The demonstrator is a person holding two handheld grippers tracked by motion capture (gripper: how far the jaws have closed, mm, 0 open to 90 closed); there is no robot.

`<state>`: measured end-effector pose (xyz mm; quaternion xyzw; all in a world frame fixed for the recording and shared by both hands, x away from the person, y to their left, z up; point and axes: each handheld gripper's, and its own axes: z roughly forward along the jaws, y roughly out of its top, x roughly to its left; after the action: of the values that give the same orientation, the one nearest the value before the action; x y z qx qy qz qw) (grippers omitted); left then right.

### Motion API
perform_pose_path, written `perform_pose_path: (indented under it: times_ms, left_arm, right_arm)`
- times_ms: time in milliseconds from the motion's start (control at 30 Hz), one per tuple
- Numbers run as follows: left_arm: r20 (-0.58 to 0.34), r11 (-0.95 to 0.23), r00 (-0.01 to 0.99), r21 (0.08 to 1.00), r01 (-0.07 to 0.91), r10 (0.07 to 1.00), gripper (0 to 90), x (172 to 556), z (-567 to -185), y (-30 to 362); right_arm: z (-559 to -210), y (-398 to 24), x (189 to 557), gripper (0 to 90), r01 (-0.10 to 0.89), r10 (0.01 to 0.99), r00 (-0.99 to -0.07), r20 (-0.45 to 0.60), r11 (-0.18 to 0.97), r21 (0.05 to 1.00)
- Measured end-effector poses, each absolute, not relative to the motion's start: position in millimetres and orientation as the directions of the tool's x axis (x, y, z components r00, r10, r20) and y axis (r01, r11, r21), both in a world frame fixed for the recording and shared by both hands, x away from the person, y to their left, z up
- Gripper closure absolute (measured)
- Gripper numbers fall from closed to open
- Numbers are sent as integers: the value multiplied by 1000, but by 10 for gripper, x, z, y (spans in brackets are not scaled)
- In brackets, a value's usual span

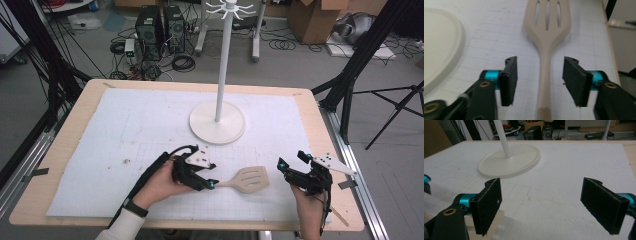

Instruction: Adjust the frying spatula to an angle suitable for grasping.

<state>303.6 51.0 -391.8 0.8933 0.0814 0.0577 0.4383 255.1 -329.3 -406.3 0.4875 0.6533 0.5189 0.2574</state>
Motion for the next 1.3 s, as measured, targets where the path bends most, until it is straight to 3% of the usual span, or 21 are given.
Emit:
perform_pose_path:
  times_ms: [233,300,567,800,1033,1133,1233,1300]
  left_arm:
    - [51,-426,941,899,103,334,214,2917,-3785,1235]
    - [61,-357,913,929,95,403,197,2821,-3794,1532]
    - [87,-250,822,966,70,563,163,2577,-3910,2103]
    - [25,-182,800,978,106,600,159,2487,-4018,2360]
    - [-41,-166,830,973,159,557,150,2396,-4173,2329]
    - [-40,-191,847,968,165,530,180,2386,-4182,2276]
    - [-44,-230,902,961,156,430,422,2336,-4187,2131]
    - [-46,-240,911,958,157,411,457,2328,-4192,2091]
  right_arm:
    - [-4053,-3264,2550,158,362,892,-419,170,-8,932]
    - [-4055,-3261,2552,158,364,888,-425,175,-9,931]
    - [-4066,-3220,2576,157,368,870,-459,180,2,930]
    - [-4062,-3207,2574,154,371,861,-473,186,3,929]
    - [-4072,-3222,2569,154,376,864,-467,188,2,927]
    - [-4069,-3222,2567,154,373,865,-466,184,3,928]
    - [-4067,-3235,2564,154,366,867,-465,179,5,930]
    - [-4066,-3237,2563,154,368,867,-464,180,4,930]
